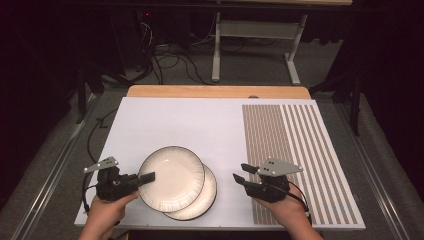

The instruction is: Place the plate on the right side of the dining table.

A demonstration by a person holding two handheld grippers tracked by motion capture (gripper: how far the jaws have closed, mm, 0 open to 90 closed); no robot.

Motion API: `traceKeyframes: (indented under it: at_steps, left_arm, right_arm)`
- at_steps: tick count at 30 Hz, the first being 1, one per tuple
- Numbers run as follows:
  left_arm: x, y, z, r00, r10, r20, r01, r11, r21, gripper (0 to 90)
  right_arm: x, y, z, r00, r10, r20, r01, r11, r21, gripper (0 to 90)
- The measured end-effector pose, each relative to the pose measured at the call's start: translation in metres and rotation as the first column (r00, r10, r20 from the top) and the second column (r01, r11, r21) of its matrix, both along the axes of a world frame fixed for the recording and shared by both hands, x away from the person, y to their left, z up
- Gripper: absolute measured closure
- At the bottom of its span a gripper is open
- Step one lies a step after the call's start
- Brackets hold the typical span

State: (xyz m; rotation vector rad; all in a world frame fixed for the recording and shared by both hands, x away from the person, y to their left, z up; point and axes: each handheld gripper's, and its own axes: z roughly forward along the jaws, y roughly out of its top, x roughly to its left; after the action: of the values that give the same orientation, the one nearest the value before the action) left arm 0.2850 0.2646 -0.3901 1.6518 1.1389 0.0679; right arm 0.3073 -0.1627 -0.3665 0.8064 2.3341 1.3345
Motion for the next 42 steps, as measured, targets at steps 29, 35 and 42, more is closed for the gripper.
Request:
traceKeyframes:
  at_steps: [29,35,42]
  left_arm:
    - [-0.008,-0.004,0.009,0.9759,0.057,0.211,-0.076,0.9939,0.081,79.2]
    - [-0.009,-0.005,0.011,0.9597,0.073,0.271,-0.106,0.9881,0.111,79.3]
    - [-0.013,-0.004,0.013,0.9322,0.079,0.353,-0.136,0.9807,0.140,79.3]
  right_arm:
    - [-0.006,-0.055,0.007,0.9870,-0.148,0.063,0.141,0.9847,0.103,0.5]
    - [-0.008,-0.059,0.009,0.9852,-0.151,0.082,0.143,0.9853,0.094,0.4]
    - [-0.010,-0.067,0.009,0.9830,-0.159,0.092,0.151,0.9844,0.091,0.4]
